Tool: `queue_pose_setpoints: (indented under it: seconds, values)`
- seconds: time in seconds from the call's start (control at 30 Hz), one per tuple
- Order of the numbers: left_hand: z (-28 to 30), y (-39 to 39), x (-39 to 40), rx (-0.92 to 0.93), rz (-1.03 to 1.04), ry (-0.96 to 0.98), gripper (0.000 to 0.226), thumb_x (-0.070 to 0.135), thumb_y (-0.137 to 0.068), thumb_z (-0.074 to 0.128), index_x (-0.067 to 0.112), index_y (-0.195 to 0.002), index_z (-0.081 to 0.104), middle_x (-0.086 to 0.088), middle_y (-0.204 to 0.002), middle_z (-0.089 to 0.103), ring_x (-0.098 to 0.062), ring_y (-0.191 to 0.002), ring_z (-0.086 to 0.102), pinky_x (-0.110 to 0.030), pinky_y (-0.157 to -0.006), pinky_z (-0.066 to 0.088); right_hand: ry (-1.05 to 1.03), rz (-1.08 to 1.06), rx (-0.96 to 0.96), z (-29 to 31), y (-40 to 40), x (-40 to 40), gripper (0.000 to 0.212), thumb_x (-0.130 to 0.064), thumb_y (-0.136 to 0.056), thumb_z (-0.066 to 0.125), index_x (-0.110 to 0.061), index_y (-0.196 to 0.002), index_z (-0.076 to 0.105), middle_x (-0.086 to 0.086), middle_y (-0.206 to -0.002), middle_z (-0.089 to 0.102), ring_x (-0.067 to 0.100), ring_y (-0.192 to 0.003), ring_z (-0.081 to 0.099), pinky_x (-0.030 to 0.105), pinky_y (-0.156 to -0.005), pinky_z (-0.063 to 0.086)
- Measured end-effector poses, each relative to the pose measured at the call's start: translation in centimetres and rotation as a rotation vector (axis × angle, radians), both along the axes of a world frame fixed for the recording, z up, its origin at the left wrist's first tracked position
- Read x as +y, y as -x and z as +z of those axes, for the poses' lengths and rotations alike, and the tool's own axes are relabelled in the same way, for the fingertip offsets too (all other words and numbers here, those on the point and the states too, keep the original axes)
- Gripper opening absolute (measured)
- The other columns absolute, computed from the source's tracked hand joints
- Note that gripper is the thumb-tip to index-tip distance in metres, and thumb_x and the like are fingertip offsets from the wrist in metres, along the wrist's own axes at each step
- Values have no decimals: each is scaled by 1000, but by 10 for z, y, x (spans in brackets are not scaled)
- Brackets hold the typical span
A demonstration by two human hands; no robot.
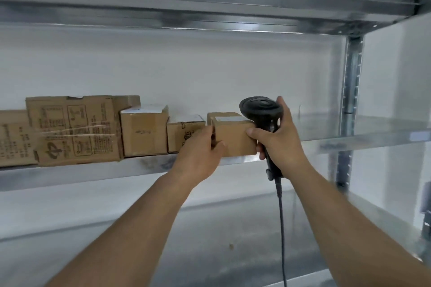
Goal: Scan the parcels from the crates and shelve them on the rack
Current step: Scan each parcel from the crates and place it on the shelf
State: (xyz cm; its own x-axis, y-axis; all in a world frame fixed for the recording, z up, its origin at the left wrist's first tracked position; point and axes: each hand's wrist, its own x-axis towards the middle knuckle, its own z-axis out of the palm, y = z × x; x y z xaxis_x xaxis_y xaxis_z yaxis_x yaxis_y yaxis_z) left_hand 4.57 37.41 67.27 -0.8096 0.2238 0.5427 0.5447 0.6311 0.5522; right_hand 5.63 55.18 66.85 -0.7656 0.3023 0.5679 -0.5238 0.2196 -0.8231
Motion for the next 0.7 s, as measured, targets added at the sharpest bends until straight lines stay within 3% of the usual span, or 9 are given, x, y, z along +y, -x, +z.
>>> queue_pose_setpoints:
  seconds: [0.13,0.27,0.4,0.5,0.6,0.7]
  values:
    - [-1,9,11,45,150,-35,15,24,-94,57,11,-101,56,-3,-95,65,-23,-90,61,-38,-80,50,-19,53,-47,3,21,6,101,-6,-84,71,-41,-155,9,7,-80,66,20,-50,54,31,-50,47]
    - [-1,13,20,104,314,6,20,26,-92,58,7,-95,53,-8,-84,65,-28,-83,61,-38,-73,49,-50,65,-107,7,35,6,102,-12,-83,71,-44,-154,6,9,-106,68,18,-52,58,29,-52,48]
    - [-1,18,23,135,408,58,22,25,-92,57,4,-95,54,-9,-82,64,-31,-84,61,-39,-72,49,-63,75,-142,9,44,5,104,-16,-82,72,-46,-153,2,13,-119,65,25,-76,59,28,-54,46]
    - [-5,24,22,175,455,64,17,23,-90,55,6,-95,53,-2,-76,58,-27,-78,59,-34,-61,43,-99,71,-136,10,46,1,105,-16,-82,71,-45,-154,0,11,-115,64,28,-82,61,34,-64,51]
    - [-8,29,18,196,489,90,17,23,-88,52,8,-95,52,-1,-74,59,-28,-75,60,-32,-55,39,-131,49,-123,11,46,-4,105,-16,-83,71,-42,-155,-1,8,-124,62,34,-98,66,47,-84,57]
    - [-11,32,14,178,500,100,13,24,-87,51,11,-86,52,-1,-71,58,-28,-70,58,-31,-52,37,-131,47,-112,10,46,-6,105,-15,-83,71,-42,-155,0,7,-126,61,36,-101,66,50,-87,57]
